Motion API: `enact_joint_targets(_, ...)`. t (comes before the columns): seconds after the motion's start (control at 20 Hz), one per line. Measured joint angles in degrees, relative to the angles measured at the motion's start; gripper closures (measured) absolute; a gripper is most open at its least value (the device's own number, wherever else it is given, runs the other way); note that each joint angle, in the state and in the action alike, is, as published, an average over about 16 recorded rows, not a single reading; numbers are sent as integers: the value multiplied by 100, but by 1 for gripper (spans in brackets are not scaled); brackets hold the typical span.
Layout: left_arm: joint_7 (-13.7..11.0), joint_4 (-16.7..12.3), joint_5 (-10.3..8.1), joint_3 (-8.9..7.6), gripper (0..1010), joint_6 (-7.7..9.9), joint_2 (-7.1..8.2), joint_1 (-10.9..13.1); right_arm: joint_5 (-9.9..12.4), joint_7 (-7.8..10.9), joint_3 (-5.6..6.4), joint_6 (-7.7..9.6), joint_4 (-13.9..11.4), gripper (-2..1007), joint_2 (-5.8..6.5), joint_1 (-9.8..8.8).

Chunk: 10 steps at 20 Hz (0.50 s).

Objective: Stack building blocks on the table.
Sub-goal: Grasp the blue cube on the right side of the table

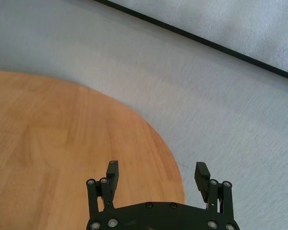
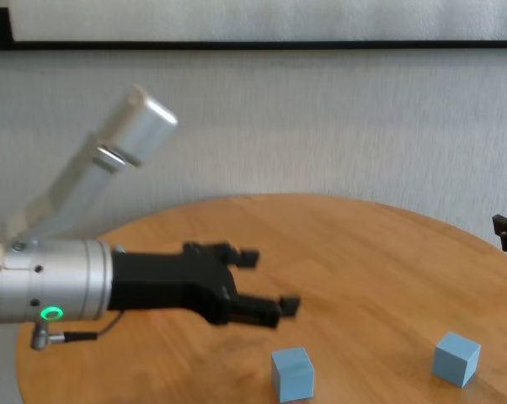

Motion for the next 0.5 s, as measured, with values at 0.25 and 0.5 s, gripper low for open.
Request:
enact_joint_targets(0.25, 691, -354, -33, -385, 13, -355, 70, 386, 0, 0, 0, 0, 0, 0, 0, 0)
enact_joint_targets(0.5, 1463, -702, 132, -738, 10, -705, 90, 781, 0, 0, 0, 0, 0, 0, 0, 0)
